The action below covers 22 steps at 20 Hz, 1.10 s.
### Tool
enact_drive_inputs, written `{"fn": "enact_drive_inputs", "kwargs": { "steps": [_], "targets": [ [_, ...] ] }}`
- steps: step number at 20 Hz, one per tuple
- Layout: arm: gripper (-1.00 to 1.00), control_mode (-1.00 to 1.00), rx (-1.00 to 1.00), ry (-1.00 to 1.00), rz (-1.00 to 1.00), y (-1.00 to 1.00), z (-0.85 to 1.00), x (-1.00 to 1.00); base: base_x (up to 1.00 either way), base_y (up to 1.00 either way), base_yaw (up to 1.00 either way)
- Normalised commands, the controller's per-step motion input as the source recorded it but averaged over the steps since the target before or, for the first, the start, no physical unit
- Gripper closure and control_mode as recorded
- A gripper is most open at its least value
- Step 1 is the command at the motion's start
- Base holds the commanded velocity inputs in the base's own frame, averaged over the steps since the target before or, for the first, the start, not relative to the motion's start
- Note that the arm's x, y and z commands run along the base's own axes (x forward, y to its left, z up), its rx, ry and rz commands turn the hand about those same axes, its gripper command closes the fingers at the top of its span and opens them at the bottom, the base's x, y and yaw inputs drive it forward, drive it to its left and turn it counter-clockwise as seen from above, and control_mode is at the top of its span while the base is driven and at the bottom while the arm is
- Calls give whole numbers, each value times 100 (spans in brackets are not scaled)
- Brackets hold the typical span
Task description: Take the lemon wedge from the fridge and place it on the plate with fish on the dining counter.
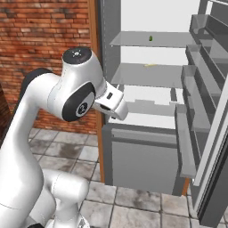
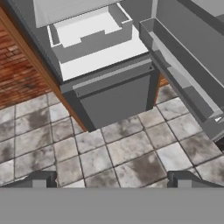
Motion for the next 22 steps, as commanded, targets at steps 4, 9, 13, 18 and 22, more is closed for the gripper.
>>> {"fn": "enact_drive_inputs", "kwargs": {
  "steps": [4, 9, 13, 18, 22],
  "targets": [
    [-100, -100, 0, 0, 0, 1, 0, -1, 0, 0, 0],
    [-100, -100, -6, -3, 0, 27, 0, -2, 0, 0, 0],
    [-100, -100, -4, -4, 0, 6, 0, -2, 0, 0, 0],
    [-100, -100, 0, 0, 0, 0, 0, 11, 0, 0, 0],
    [-100, 100, 0, 0, 0, 0, 0, 14, 18, -2, 0]
  ]
}}
